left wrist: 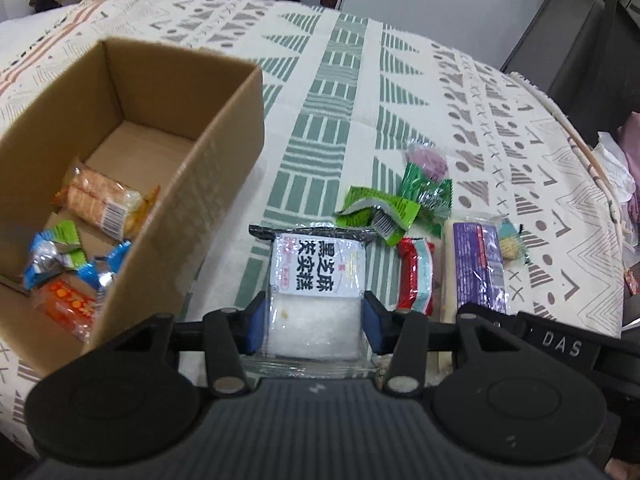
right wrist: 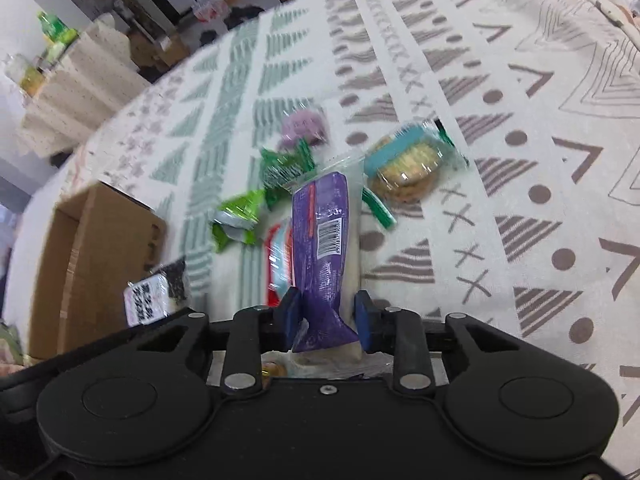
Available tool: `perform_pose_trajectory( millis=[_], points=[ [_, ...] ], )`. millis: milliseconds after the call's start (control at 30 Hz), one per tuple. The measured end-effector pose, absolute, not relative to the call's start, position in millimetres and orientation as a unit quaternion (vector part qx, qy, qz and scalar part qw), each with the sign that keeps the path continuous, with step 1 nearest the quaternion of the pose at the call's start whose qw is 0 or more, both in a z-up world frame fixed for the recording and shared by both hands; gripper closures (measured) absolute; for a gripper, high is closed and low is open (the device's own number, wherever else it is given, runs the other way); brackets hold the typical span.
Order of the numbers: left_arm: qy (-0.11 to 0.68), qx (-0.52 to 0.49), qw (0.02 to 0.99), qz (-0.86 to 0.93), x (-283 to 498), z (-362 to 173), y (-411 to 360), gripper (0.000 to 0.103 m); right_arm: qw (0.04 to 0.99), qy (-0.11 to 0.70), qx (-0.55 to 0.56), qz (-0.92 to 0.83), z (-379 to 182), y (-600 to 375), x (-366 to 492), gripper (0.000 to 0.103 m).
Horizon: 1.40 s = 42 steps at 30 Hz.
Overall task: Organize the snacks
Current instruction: 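Grasp the purple bar with the right tool while the left tool grasps the white rice cake pack, then carry both packs over the cardboard box and open both tools to drop them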
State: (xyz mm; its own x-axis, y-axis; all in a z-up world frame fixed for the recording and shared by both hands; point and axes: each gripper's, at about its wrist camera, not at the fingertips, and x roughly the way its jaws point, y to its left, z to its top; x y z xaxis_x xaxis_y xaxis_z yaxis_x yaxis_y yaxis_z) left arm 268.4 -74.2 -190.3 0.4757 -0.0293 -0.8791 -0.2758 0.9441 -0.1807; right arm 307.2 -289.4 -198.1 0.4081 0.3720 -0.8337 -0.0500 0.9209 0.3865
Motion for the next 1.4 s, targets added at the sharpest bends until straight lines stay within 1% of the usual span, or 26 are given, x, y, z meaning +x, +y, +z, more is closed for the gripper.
perform_pose_trajectory(
  millis=[300, 767, 1067, 1400],
  points=[
    [0.476, -0.149, 0.864, 0.067, 253.7, -149.0, -70.8, 0.056, 0.835, 0.476, 0.217, 0.171, -170.5, -299.0, 302.3, 0.075],
    [0.427, -0.153, 0.886, 0.090, 235.1, -93.7, -39.8, 0.056, 0.837, 0.419, 0.244, 0.253, -139.5, -269.5, 293.5, 0.075],
    [0.409, -0.162, 0.890, 0.122, 220.6, -79.0, 0.5, 0.056, 0.833, 0.408, 0.240, 0.286, -131.2, -242.1, 295.0, 0.075],
    [0.405, -0.180, 0.884, 0.150, 209.0, -83.0, 42.1, 0.056, 0.841, 0.403, 0.198, 0.303, -126.8, -209.8, 289.0, 0.075]
  ],
)
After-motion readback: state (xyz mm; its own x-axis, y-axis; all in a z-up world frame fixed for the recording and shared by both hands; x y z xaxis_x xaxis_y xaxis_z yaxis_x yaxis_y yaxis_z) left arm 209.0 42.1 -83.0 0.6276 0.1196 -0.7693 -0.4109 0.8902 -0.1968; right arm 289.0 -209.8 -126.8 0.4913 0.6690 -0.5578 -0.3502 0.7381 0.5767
